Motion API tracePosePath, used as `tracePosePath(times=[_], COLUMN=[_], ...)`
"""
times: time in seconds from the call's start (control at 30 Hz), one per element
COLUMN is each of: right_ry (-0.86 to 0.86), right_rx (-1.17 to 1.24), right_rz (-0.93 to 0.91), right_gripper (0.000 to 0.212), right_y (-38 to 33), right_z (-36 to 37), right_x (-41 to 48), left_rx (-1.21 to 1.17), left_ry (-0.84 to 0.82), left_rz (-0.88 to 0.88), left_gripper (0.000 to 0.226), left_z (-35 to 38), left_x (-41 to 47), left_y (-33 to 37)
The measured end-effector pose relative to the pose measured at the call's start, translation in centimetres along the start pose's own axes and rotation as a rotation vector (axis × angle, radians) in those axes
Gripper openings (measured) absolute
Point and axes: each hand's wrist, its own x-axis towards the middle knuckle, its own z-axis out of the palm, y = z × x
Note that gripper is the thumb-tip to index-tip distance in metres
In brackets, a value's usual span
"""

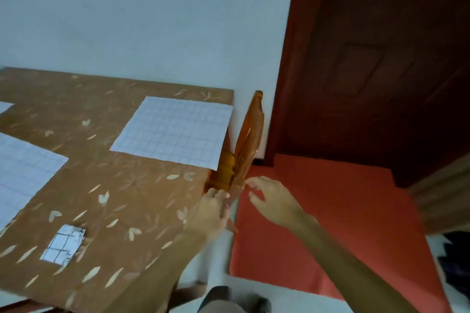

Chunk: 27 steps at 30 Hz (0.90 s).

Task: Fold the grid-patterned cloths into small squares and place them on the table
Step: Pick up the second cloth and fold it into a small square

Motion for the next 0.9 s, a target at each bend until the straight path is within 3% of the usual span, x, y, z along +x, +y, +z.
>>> tracePosePath(times=[0.13,0.37,0.6,0.9], right_ry=[0.055,0.04,-0.067,-0.329], right_rx=[-0.002,0.016,-0.018,-0.133], right_rz=[-0.004,-0.092,-0.163,-0.263], right_gripper=[0.036,0.039,0.043,0.041], right_y=[1.4,2.1,1.3,0.5], right_z=[-3.1,-6.0,-6.2,-4.3], right_x=[1.4,8.0,18.9,28.7], left_rx=[-0.007,-0.088,-0.169,-0.308], left_ry=[0.037,0.072,0.14,0.201], left_rz=[0.054,-0.027,-0.198,-0.404], left_gripper=[0.03,0.032,0.033,0.035], left_z=[-0.5,-1.3,-2.6,-3.6], left_x=[2.6,8.2,15.8,20.1], left_y=[2.0,1.7,-1.4,-4.1])
